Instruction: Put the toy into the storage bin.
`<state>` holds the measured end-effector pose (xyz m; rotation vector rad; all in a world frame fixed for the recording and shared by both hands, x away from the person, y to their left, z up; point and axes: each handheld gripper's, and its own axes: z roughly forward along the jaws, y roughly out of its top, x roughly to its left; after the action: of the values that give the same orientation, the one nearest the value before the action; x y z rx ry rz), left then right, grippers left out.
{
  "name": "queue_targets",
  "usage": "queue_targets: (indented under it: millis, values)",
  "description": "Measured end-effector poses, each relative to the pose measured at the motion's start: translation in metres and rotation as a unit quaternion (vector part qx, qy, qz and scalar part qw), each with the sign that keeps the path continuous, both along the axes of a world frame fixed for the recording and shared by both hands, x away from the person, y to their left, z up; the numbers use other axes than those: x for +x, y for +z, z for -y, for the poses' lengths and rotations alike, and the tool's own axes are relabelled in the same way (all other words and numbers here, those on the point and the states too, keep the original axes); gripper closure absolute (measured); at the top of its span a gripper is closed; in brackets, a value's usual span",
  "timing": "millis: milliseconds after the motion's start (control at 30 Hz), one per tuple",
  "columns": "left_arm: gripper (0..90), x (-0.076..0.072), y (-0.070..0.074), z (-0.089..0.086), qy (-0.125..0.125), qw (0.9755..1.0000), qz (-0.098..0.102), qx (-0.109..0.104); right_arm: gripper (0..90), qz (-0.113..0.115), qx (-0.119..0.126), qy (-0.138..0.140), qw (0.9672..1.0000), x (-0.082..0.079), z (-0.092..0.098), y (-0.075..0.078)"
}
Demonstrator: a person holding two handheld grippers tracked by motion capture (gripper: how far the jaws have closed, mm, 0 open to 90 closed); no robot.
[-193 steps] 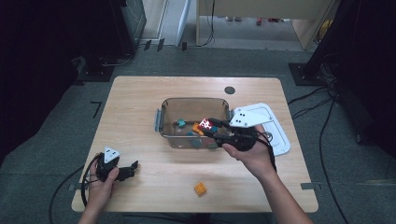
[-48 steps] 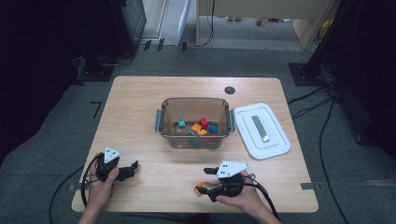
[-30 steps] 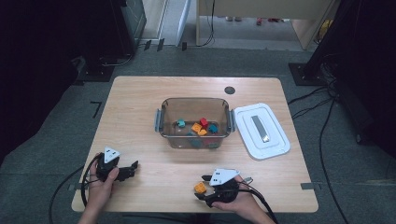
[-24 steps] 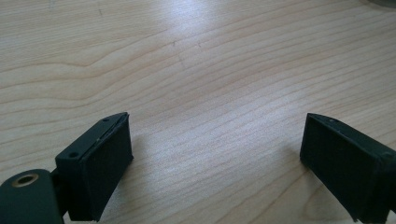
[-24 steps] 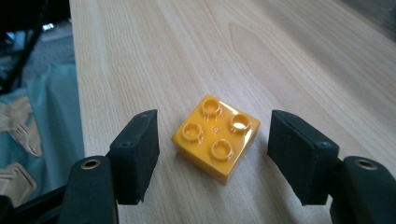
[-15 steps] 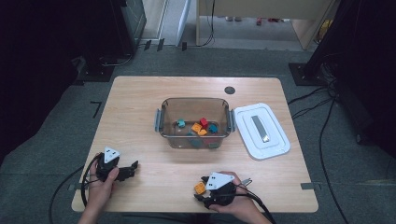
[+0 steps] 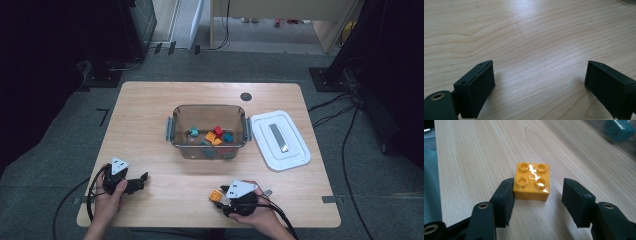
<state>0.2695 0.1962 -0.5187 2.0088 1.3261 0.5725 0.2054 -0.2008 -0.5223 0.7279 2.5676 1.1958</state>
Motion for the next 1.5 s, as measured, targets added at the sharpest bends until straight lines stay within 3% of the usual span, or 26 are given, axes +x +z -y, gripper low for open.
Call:
queue_targets:
  millis: [200,367,633,867,1200,1500]
  values:
    - [9.1,0.000,0.000,0.000,0.000,1.0000,0.000,0.000,46.6,0.005,0.000,0.006,1.0000,-0.002,-0.006,0.000]
    - [9.1,0.000,0.000,0.000,0.000,1.0000,0.000,0.000,59.7,0.005,0.004,-0.001,1.0000,-0.001,-0.008,0.000]
    - [9.1,0.000,0.000,0.000,0.000,1.0000,0.000,0.000,60.0,0.002,0.016,-0.005,0.9999,0.002,-0.003,0.004]
    - [9.1,0.000,0.000,0.000,0.000,1.0000,0.000,0.000,60.0,0.006,0.050,-0.012,0.9987,0.006,0.007,0.022]
    - [9.1,0.000,0.000,0.000,0.000,1.0000,0.000,0.000,60.0,0.017,0.078,-0.034,0.9962,0.015,0.022,0.052]
    - [9.1,0.000,0.000,0.000,0.000,1.0000,0.000,0.000,60.0,0.035,0.102,-0.034,0.9936,0.023,0.030,0.084]
